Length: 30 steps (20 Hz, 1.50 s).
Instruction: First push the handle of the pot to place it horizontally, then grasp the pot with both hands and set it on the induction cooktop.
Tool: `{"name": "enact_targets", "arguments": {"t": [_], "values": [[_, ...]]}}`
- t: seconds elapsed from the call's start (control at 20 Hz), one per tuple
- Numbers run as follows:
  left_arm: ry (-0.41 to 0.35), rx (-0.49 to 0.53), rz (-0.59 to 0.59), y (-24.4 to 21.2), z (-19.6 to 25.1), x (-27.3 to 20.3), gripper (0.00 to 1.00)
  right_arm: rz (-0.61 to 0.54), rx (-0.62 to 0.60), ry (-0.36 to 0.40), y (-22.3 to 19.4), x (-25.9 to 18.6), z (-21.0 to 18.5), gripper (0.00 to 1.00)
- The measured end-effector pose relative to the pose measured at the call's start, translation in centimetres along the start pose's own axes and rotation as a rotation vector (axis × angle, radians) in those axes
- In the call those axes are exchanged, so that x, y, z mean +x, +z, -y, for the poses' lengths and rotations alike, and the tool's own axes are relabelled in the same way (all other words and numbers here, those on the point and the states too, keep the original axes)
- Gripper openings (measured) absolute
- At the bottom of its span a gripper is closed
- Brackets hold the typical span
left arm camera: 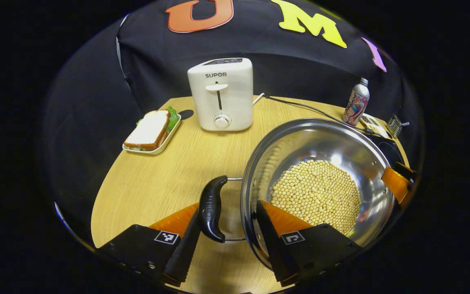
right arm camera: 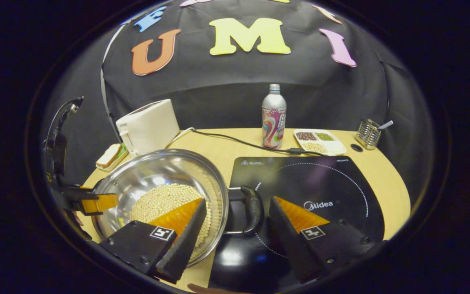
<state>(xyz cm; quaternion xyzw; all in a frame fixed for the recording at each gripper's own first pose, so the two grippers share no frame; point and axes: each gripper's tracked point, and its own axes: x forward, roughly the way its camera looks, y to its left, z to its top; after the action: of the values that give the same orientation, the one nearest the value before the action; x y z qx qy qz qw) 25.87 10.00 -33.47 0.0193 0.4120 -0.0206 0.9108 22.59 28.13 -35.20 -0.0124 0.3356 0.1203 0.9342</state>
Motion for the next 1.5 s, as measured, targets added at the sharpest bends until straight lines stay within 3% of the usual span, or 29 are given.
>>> {"name": "enact_targets", "arguments": {"t": [0.1,0.15,0.2,0.25,0.3,0.4,0.45,0.5,0.55,0.6,0.8,0.85,0.9,0.95,1.05,1.1,1.15,1.2,1.5], "values": [[-0.004,0.002,-0.003,0.0,0.0,0.1,0.74,-0.040,0.005,-0.004,-1.0,0.6,-0.1,0.87],[-0.008,0.003,-0.003,0.1,0.0,0.1,0.74,-0.018,0.006,-0.013,-0.5,0.3,0.0,0.89],[-0.011,0.002,-0.006,0.0,0.0,0.0,0.83,-0.033,0.015,-0.018,-0.8,0.7,0.2,0.88],[-0.014,0.002,-0.006,0.0,0.0,0.0,0.72,-0.024,0.018,-0.035,-0.5,0.8,0.6,0.85],[-0.020,-0.001,-0.009,0.0,0.0,0.1,0.82,-0.033,0.024,-0.023,-0.7,0.9,0.8,0.69],[-0.040,0.000,-0.016,-0.1,0.0,0.0,0.77,-0.042,-0.006,-0.007,-0.7,1.0,0.9,0.64],[-0.046,-0.003,-0.013,0.0,0.1,-0.3,0.66,-0.050,-0.006,-0.001,-0.7,0.8,0.8,0.60],[-0.050,-0.005,-0.020,0.0,0.0,0.0,0.74,-0.055,-0.016,0.004,-0.7,0.8,0.7,0.59],[-0.047,-0.002,-0.021,0.1,0.1,-0.1,0.73,-0.055,-0.019,0.007,-0.5,0.7,0.8,0.59],[-0.041,-0.002,-0.024,0.0,0.1,-0.2,0.64,-0.054,-0.027,0.006,-0.5,0.8,0.8,0.55],[-0.041,-0.010,-0.036,0.0,0.1,-0.9,0.64,-0.050,-0.032,0.011,-0.2,-0.4,0.8,0.55],[-0.040,-0.007,-0.034,0.0,0.1,-1.5,0.73,-0.045,-0.038,0.015,0.1,-0.9,0.7,0.53],[-0.037,-0.005,-0.027,0.2,0.0,-2.4,0.73,-0.038,-0.044,0.019,0.4,-1.5,0.7,0.55],[-0.032,0.000,-0.022,0.4,0.0,-3.4,0.64,-0.031,-0.047,0.024,0.9,-2.1,0.7,0.53],[-0.026,0.006,-0.007,1.2,0.2,-5.2,0.64,-0.016,-0.046,0.033,1.8,-3.6,0.7,0.53],[-0.023,0.009,0.005,1.6,0.2,-6.0,0.73,-0.007,-0.046,0.039,2.5,-4.3,0.9,0.55],[-0.019,0.019,0.014,2.2,0.5,-6.9,0.73,0.002,-0.044,0.044,3.2,-5.1,1.0,0.53],[-0.015,0.029,0.026,2.7,0.7,-7.7,0.64,0.011,-0.045,0.048,3.8,-5.8,1.3,0.53],[-0.012,0.048,0.071,5.5,3.5,-12.5,0.64,0.057,-0.046,0.055,7.4,-10.2,4.0,0.53]]}}
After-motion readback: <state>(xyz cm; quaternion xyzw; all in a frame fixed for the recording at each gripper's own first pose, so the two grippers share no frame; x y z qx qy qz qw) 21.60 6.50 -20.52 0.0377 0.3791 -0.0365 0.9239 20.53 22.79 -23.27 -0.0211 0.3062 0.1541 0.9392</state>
